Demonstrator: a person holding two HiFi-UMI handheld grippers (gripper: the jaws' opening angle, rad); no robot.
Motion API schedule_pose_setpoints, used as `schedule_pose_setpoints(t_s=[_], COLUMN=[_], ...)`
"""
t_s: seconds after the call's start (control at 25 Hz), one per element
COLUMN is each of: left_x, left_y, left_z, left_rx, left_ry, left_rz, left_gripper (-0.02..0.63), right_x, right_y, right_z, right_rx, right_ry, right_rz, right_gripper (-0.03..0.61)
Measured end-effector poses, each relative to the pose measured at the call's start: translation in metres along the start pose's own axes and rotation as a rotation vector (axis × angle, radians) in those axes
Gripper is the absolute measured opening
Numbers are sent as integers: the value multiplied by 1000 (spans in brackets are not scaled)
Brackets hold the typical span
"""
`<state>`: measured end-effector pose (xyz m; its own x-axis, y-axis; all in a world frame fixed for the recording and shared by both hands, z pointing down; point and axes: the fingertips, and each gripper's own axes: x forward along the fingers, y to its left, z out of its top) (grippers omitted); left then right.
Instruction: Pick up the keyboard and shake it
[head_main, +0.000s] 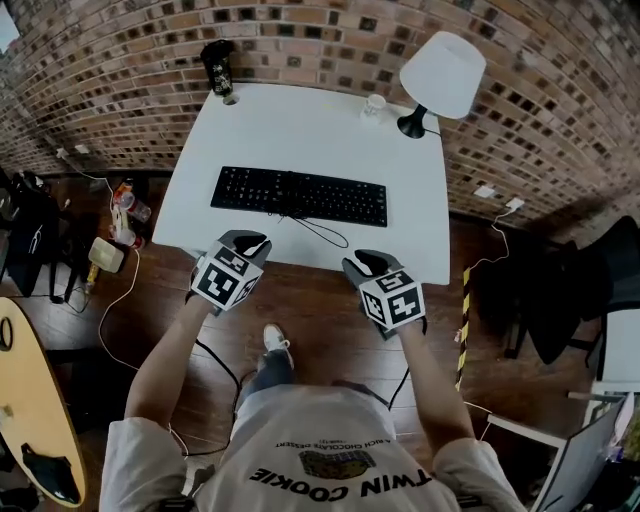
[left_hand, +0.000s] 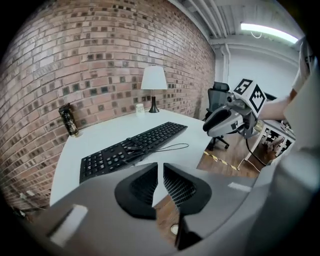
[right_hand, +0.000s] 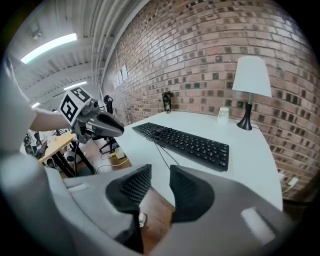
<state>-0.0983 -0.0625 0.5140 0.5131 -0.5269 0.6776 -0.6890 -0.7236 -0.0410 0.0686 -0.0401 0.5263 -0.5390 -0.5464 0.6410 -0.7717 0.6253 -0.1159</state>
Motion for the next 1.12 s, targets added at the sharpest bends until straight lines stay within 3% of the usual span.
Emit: schedule_pose_setpoints(t_s=[0.28,0.6,0.88,1.12], left_x=[6,-3,-26,-43], left_y=[-121,-241,-294,-310], left_z=[37,50,50,47], left_rx=[-75,-241,-282,-305], left_ry=[-112,-183,-220,-241], left_rz=[38,104,200,228], left_gripper=[21,21,20,18], right_x=[-59,-130,-179,-196], right_y=[29,52,66,84], right_z=[-23,-65,-90,-94], right_rx=[56,47,73,84], right_ry=[-107,-148,-194,-234], right_rz=[90,128,132,127], right_gripper=[83,37,35,35])
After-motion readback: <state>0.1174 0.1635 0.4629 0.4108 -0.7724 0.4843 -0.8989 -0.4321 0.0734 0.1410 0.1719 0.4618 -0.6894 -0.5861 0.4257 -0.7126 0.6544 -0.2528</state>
